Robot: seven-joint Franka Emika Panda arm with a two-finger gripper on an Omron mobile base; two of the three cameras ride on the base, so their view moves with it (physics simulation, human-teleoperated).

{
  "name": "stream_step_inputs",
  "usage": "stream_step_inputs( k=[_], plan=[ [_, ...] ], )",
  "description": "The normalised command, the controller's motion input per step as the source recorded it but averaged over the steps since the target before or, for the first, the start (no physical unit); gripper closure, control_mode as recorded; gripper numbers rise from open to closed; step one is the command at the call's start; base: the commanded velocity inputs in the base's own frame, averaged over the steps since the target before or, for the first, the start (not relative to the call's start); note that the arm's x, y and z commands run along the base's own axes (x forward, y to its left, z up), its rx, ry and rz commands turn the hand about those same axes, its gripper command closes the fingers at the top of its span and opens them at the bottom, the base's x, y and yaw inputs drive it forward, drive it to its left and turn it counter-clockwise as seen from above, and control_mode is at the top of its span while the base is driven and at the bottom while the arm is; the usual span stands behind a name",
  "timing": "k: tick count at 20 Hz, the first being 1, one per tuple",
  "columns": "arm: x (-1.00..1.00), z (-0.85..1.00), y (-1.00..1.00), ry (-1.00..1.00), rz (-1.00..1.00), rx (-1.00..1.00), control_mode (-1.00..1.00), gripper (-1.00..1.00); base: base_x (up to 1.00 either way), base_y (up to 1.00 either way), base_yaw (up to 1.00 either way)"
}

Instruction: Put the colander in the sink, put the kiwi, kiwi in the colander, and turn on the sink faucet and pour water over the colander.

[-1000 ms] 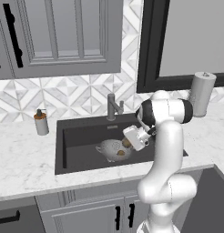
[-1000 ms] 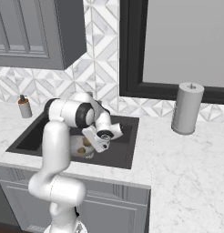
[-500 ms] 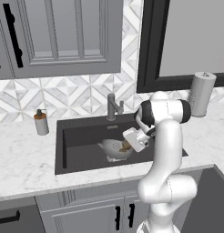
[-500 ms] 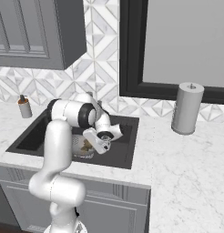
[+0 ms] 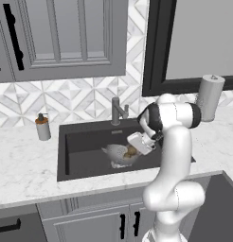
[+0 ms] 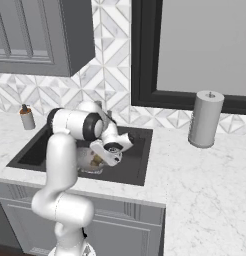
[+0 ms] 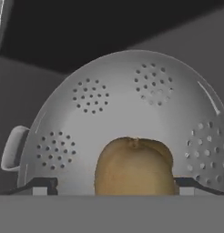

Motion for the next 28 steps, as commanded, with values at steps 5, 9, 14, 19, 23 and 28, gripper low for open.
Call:
stream_step_inputs(
  k=[5, 9, 14, 19, 23, 28],
  plan=[
    [-0.01, 0.48, -0.05, -0.1, 0.0, -0.09, -1.0, -1.0, 0.0, 0.0, 0.0],
    [0.0, 0.64, -0.21, -0.12, 0.0, -0.07, -1.0, -1.0, 0.0, 0.0, 0.0],
    [0.0, 0.64, -0.49, -0.07, 0.0, -0.05, -1.0, -1.0, 0.0, 0.0, 0.0],
    [-0.07, 0.8, -0.7, -0.06, 0.0, 0.0, -1.0, -1.0, 0.0, 0.0, 0.0],
    [-0.07, 0.98, -0.41, -0.07, -0.01, 0.07, -1.0, -1.0, 0.0, 0.0, 0.0],
    [0.0, 0.74, -0.02, -0.04, -0.04, 0.03, -1.0, -1.0, 0.0, 0.0, 0.0]
  ],
)
